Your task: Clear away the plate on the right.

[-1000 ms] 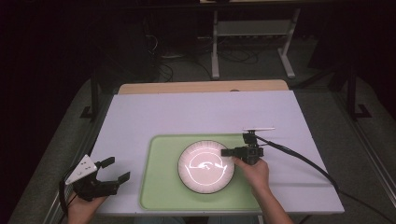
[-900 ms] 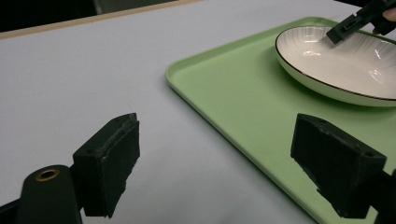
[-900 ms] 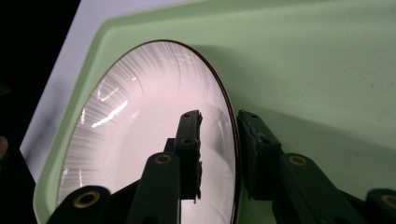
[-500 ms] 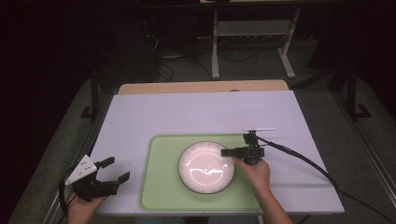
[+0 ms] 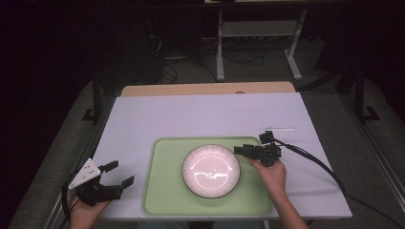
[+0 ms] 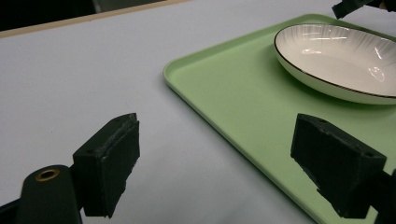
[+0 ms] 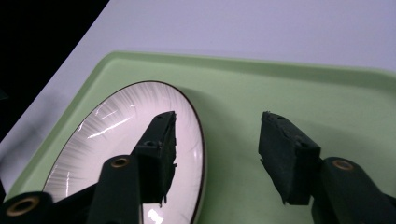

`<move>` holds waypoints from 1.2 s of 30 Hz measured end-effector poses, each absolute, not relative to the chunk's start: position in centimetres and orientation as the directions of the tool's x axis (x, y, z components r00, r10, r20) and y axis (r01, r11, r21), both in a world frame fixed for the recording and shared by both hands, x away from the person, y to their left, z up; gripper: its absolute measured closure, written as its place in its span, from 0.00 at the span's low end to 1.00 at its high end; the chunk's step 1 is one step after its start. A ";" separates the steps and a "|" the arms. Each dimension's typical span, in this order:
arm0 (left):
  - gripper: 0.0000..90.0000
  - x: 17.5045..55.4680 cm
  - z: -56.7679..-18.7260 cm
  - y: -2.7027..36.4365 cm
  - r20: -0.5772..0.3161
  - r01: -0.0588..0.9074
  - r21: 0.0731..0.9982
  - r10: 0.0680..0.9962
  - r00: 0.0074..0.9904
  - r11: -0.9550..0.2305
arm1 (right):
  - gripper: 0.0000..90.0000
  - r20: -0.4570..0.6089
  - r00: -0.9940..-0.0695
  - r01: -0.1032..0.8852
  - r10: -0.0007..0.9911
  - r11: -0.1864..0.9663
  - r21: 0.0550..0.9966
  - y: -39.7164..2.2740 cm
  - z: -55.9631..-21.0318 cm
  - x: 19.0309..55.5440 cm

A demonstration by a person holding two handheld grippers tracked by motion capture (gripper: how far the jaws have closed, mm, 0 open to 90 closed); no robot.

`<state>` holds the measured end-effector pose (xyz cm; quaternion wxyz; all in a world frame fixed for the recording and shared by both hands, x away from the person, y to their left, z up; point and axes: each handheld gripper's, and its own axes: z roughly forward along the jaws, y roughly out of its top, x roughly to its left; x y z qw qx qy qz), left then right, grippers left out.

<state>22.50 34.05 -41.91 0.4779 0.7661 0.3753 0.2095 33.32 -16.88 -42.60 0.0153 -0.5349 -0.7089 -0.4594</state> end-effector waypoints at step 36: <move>0.17 22.7 -42.3 33.4 -0.045 0.397 0.875 0.768 0.639 -0.279 | 0.23 0.144 -0.618 0.435 0.773 0.184 0.882 -20.8 -38.8 31.3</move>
